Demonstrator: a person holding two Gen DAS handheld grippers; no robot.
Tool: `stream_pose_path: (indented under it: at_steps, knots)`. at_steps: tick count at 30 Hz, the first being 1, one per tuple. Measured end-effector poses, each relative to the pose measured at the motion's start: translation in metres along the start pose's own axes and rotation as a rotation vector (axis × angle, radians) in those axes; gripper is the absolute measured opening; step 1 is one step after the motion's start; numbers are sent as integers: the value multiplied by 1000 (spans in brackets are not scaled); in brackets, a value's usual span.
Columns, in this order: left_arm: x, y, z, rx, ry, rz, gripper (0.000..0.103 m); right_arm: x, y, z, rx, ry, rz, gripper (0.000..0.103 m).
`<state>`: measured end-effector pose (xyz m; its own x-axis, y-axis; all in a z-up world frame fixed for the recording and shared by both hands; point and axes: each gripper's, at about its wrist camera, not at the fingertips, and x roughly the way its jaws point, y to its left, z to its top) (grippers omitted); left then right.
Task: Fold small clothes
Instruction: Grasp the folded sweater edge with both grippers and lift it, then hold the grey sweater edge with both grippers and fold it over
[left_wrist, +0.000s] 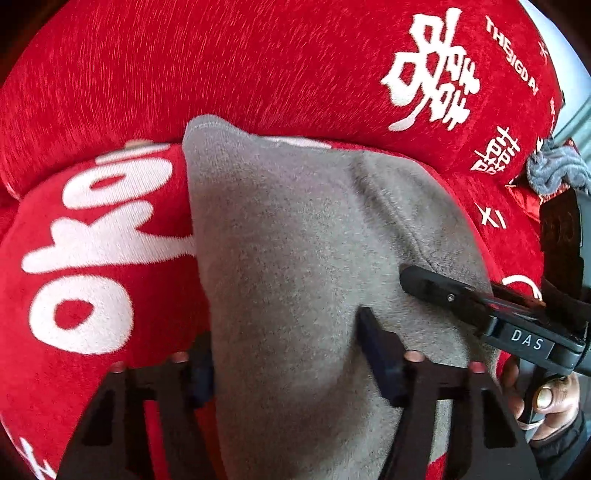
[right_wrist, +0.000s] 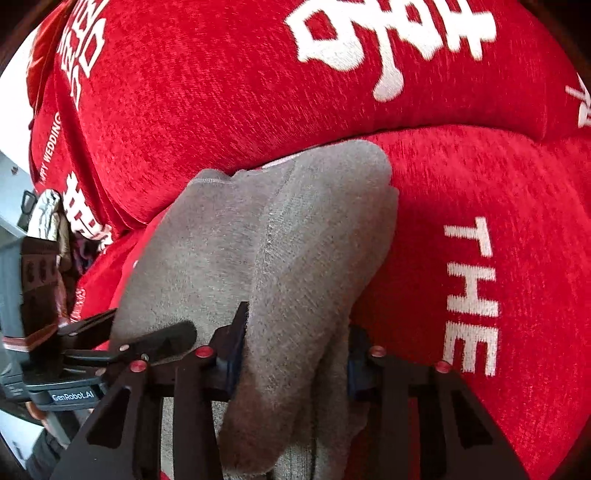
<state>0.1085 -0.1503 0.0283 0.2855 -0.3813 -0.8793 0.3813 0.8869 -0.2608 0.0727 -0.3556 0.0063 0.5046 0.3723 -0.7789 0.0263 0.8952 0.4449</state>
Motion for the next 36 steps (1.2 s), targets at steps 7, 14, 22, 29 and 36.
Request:
stream_pose_path:
  at_steps: [7, 14, 22, 29, 36]
  knots:
    - [-20, -20, -6, 77, -52, 111, 50, -17, 30, -5, -83, -57, -95, 38]
    - [-32, -18, -19, 57, -55, 110, 49, -32, 43, -13, -102, -77, -97, 38]
    - [-46, -16, -38, 48, -56, 112, 49, -37, 54, -27, -107, -69, -96, 38]
    - [-56, -11, -51, 45, -59, 124, 46, -39, 65, -40, -109, -57, -108, 37]
    - [-66, -11, -59, 50, -69, 130, 43, -48, 68, -48, -100, -68, -100, 37]
